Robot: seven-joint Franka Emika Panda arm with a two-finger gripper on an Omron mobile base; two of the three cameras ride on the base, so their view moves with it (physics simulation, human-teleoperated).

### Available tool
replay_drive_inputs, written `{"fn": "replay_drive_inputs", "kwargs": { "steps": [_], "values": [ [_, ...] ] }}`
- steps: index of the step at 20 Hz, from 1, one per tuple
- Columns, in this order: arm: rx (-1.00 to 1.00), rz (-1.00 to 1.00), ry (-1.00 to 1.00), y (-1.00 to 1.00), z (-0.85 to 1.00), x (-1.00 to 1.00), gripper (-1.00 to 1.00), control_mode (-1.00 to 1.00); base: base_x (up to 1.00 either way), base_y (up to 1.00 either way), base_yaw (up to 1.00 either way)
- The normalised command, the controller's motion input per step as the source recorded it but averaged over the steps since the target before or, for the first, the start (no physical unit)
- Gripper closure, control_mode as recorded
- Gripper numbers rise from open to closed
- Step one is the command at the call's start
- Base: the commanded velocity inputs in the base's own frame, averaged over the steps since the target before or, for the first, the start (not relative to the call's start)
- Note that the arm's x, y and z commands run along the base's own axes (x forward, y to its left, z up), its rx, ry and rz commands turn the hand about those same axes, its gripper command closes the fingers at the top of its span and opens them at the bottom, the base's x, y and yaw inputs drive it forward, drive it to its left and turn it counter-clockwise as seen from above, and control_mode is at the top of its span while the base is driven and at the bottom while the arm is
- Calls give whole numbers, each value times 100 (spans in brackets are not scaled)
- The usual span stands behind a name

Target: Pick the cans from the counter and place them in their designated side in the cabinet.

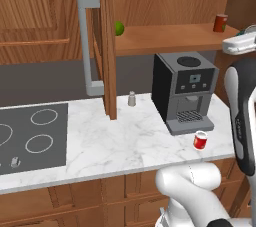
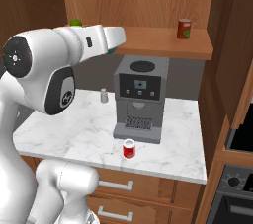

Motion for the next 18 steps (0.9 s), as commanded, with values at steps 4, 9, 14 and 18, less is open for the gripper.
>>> {"fn": "replay_drive_inputs", "kwargs": {
  "steps": [4,9,14,18],
  "values": [
    [1,0,2,-3,11,0,100,-100,0,0,0],
    [0,0,1,0,0,3,100,-100,0,0,0],
    [0,0,0,0,0,2,100,-100,0,0,0],
    [0,0,0,0,0,3,100,-100,0,0,0]
  ]
}}
